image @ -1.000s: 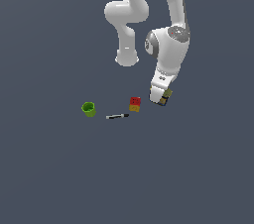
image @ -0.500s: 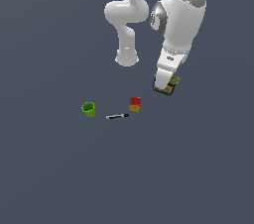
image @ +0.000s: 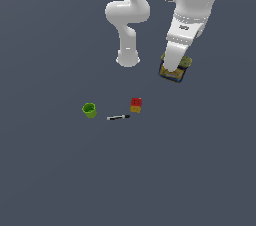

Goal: Pick up a designated object from a clutter of objects.

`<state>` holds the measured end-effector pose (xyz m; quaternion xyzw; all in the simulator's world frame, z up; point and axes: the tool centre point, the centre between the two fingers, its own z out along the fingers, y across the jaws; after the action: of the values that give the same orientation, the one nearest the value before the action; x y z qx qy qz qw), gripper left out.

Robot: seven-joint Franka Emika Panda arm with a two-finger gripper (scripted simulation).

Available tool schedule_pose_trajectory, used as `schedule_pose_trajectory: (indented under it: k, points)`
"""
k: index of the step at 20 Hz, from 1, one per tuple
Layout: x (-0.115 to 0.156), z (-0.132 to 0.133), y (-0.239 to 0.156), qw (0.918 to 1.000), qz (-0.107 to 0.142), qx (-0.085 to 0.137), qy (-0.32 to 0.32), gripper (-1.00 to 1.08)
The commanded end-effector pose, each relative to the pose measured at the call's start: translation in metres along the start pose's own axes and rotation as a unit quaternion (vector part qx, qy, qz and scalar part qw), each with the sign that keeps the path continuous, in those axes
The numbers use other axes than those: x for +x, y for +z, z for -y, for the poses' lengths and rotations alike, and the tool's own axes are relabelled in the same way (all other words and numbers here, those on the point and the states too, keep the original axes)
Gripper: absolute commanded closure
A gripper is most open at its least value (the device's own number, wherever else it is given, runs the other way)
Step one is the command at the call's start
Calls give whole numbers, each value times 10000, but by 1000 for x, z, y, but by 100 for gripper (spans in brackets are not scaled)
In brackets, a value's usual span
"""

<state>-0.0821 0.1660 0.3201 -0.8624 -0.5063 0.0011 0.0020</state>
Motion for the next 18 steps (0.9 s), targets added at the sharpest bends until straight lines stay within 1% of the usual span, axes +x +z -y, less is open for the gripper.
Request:
schedule_pose_trajectory:
  k: [1,5,10,14,18]
  points:
    - [2,-2,-26,10000,-9,-13,1,108]
    - [5,-5,-60,10000,-6,-16,4,108]
    - [9,-9,-90,10000,0,-22,10,108]
    - [11,-11,-106,10000,0,-22,10,108]
    - [13,-12,-114,10000,0,-22,10,108]
